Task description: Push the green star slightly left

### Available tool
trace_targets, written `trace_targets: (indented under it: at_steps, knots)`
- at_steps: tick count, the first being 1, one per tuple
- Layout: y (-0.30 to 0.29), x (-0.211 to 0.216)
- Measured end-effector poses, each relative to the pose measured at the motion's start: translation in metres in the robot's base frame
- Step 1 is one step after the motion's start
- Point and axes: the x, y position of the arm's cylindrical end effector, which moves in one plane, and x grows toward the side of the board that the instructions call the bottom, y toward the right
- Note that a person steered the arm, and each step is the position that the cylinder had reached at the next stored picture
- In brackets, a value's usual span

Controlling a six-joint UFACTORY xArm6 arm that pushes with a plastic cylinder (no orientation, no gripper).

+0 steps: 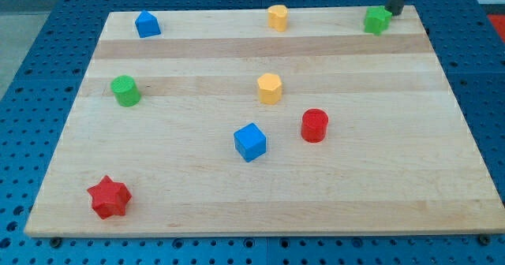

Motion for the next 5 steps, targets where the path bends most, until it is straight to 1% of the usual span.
trace_targets:
  at_steps: [3, 4, 5]
  knots:
    - [-0.004, 0.018]
    - [-0.007, 0.017]
    - [-0.031, 0.017]
